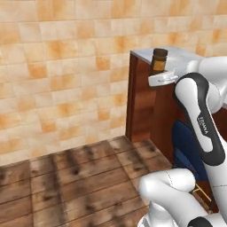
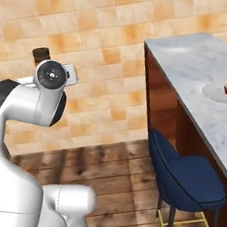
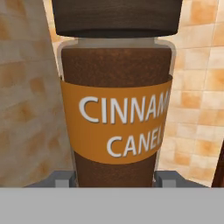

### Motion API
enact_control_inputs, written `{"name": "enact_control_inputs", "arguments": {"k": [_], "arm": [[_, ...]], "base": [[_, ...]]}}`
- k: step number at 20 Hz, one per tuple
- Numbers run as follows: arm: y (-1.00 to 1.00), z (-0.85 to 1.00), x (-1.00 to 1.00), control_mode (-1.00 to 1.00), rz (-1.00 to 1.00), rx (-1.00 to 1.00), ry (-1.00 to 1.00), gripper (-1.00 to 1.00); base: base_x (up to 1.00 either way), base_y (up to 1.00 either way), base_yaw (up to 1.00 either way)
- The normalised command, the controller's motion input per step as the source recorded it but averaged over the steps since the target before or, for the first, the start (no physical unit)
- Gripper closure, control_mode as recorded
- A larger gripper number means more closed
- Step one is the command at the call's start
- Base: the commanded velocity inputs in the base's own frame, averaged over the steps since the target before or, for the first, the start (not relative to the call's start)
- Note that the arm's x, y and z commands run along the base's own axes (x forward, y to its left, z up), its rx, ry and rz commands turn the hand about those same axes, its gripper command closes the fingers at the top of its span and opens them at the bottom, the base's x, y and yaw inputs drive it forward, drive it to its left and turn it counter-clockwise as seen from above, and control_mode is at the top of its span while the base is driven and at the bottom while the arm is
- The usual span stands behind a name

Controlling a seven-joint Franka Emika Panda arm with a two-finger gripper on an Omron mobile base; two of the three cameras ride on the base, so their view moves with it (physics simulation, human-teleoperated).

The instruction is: Take the cinnamon bottle from the cabinet and place it on the dining table, next to the plate with the cupcake. Then take the chocolate from the dining counter and place it on the cupcake plate.

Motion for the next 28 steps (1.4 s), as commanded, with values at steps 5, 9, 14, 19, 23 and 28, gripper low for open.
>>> {"name": "enact_control_inputs", "arguments": {"k": [5,9,14,19,23,28], "arm": [[0.00,0.00,0.00,1.00,0.00,0.00,0.00,1.00],[0.00,0.00,0.00,1.00,0.00,0.00,0.00,1.00],[0.00,0.00,0.00,1.00,0.00,0.00,0.00,1.00],[0.00,0.00,0.00,1.00,0.00,0.00,0.00,1.00],[0.00,0.00,0.00,1.00,0.00,0.00,0.00,1.00],[0.00,0.00,0.00,1.00,0.00,0.00,0.00,1.00]], "base": [[0.68,0.30,-0.46],[0.48,0.24,-0.65],[0.28,0.17,-0.77],[0.27,0.14,-0.79],[0.27,0.13,-0.80],[0.46,0.35,-0.49]]}}
